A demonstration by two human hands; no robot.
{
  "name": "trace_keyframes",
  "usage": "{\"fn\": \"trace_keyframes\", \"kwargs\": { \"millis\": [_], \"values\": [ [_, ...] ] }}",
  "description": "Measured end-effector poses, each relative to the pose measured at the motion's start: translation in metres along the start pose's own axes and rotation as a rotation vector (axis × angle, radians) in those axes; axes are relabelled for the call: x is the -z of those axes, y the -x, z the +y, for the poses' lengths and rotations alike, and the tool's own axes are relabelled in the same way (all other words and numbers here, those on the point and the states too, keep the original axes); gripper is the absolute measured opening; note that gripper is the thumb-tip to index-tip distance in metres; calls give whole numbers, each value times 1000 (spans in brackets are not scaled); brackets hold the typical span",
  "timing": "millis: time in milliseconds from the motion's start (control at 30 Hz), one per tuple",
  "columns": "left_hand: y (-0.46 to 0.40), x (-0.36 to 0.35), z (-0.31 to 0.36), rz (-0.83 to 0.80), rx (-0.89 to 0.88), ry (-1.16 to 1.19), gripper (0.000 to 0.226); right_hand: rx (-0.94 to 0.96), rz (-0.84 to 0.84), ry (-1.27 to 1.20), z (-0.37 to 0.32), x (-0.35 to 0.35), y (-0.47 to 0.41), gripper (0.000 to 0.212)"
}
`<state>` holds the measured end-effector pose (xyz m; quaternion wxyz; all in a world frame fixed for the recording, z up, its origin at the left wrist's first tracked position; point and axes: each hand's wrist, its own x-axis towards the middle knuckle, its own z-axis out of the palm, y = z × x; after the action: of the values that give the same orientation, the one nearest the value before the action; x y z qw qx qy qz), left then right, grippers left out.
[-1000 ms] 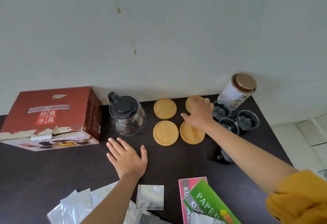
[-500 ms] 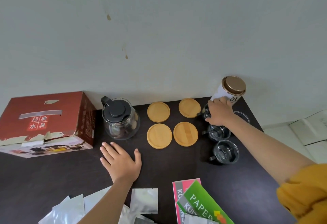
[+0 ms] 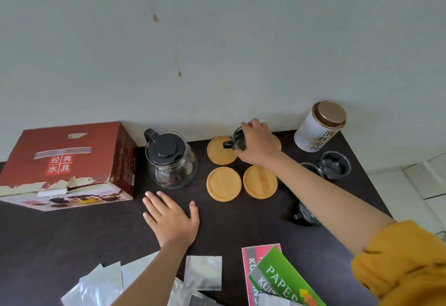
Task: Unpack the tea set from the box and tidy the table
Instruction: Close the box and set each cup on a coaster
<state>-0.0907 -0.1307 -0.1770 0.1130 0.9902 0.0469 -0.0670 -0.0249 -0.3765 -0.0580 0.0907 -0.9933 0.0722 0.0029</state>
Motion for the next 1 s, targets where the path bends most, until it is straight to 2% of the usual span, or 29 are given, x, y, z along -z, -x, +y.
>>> {"fn": "trace_keyframes", "kwargs": {
  "millis": [200,367,533,600,767,1000],
  "values": [
    [0,1,0,1,-2,1,92,43,-57,-77,-38,-34,-14,62],
    [0,0,0,1,-5,3,92,17,-60,-88,-42,-45,-19,63],
    [1,1,1,6,-11,1,92,-18,-61,-140,-39,-39,-6,87],
    [1,1,1,7,-12,3,92,-36,-51,-181,-37,-36,12,88],
    [1,2,1,5,-16,3,92,-194,-9,-286,-18,-28,75,81],
    [2,0,2,13,-18,34,93,-485,5,-115,49,-19,117,84]
  ]
}}
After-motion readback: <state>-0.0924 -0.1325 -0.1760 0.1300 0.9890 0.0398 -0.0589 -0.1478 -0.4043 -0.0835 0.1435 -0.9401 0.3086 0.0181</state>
